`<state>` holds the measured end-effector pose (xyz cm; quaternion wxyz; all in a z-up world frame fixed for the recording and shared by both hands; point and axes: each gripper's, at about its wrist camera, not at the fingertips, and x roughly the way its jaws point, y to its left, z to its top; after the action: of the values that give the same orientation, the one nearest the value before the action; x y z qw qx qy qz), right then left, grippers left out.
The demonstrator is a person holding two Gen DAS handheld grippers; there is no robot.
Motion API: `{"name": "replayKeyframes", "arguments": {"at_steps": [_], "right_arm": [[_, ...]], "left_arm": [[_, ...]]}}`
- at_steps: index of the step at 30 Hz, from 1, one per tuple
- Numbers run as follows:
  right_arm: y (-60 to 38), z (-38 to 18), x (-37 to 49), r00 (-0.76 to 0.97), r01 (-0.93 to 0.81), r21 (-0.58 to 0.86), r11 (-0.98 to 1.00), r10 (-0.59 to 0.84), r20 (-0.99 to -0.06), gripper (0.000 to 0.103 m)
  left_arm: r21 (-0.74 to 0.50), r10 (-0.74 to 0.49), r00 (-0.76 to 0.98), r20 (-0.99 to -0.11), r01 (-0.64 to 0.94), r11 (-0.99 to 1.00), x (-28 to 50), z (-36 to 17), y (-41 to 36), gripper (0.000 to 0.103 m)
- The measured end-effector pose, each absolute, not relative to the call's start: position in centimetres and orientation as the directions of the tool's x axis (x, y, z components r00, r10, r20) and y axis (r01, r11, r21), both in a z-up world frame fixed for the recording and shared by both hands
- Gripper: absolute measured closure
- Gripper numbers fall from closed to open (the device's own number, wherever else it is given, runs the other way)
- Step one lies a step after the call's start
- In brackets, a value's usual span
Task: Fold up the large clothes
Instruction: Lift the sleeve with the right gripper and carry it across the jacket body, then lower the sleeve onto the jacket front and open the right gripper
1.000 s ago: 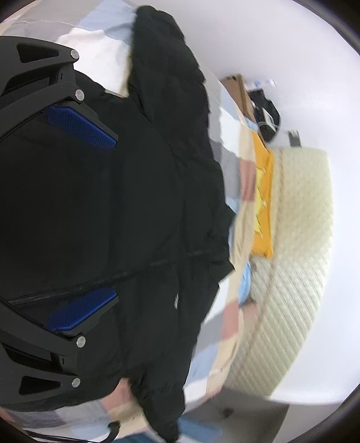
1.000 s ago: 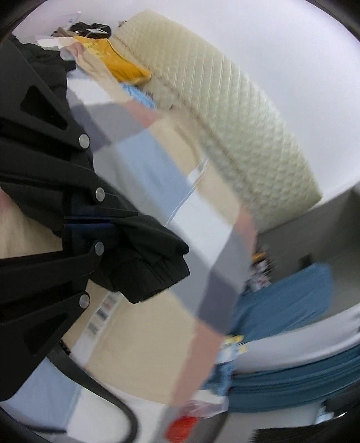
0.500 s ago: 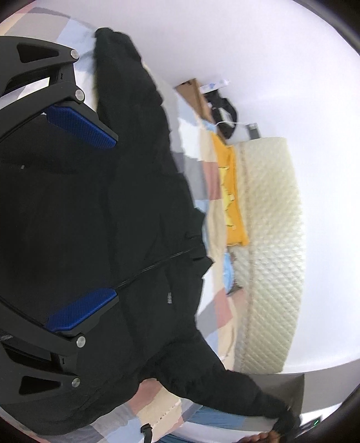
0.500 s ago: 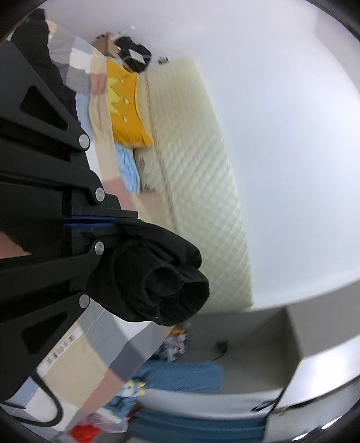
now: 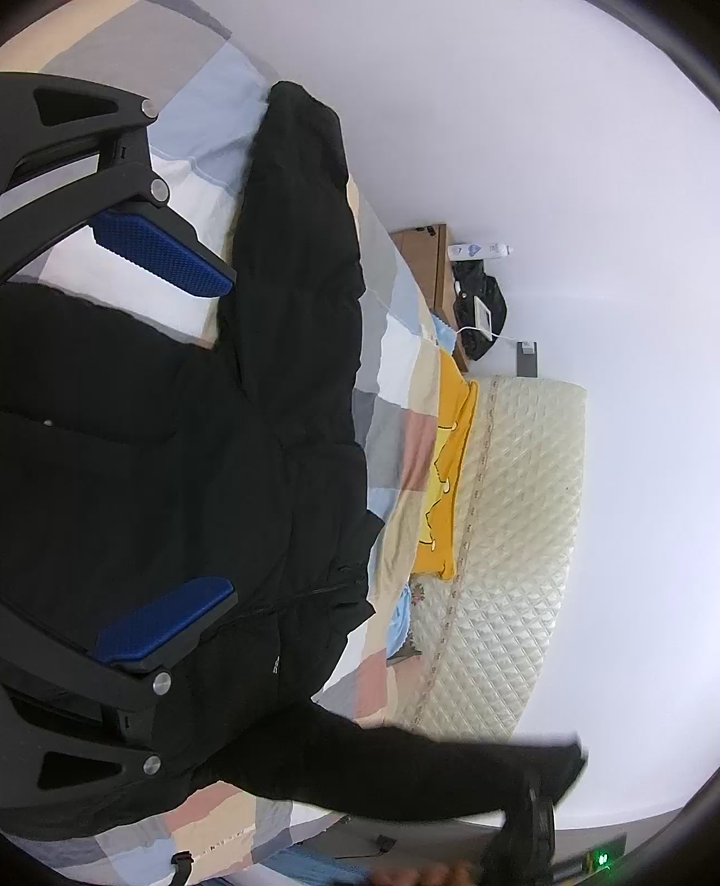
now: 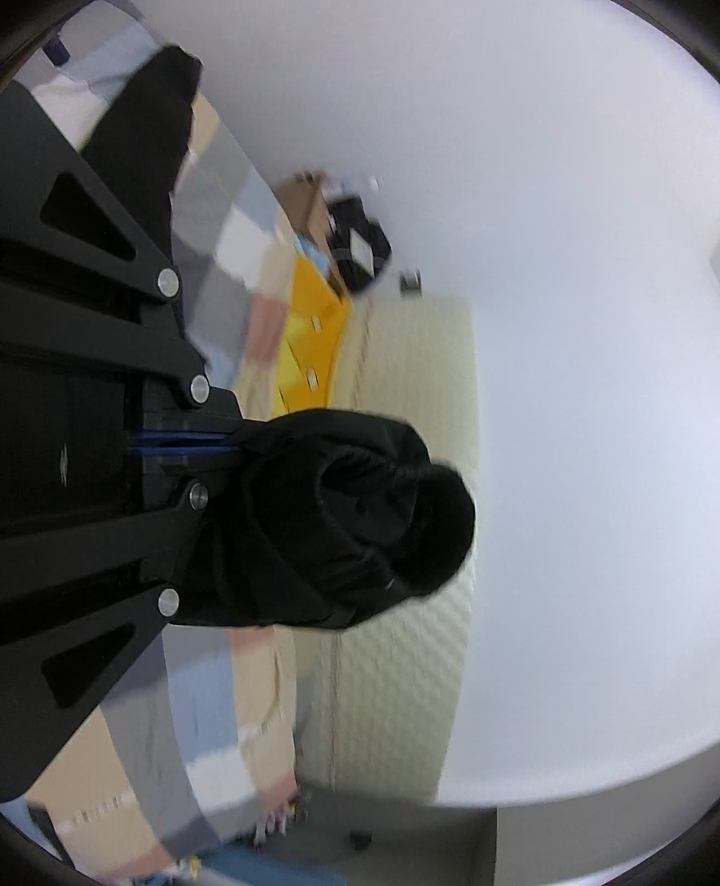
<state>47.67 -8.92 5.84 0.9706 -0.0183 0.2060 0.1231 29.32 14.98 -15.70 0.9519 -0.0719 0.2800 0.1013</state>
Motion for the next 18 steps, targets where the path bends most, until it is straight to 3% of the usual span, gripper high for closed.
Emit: {"name": "replayKeyframes", "arguments": {"at_steps": [6, 12, 18], "right_arm": [[0.0, -3.1, 46.2, 0.786, -0.375, 0.075, 0.924, 0.360, -0.502, 0.102], [5.7, -10.4, 44.1, 0.706, -0.467, 0.013, 0.884, 0.381, -0.597, 0.102], [7.5, -15.2, 43.4, 0.650, -0.468, 0.059, 0.882, 0.388, -0.654, 0.102]], "left_arm": [[-0.086, 0.216, 0.828, -0.518, -0.302, 0.950, 28.3, -14.9, 17.7, 0.001], [-0.165, 0.208, 0.817, -0.537, -0.343, 0.925, 27.8, -15.3, 21.1, 0.001], [-0.172, 0.209, 0.810, -0.548, -0.353, 0.920, 27.8, -15.7, 21.9, 0.001]]}}
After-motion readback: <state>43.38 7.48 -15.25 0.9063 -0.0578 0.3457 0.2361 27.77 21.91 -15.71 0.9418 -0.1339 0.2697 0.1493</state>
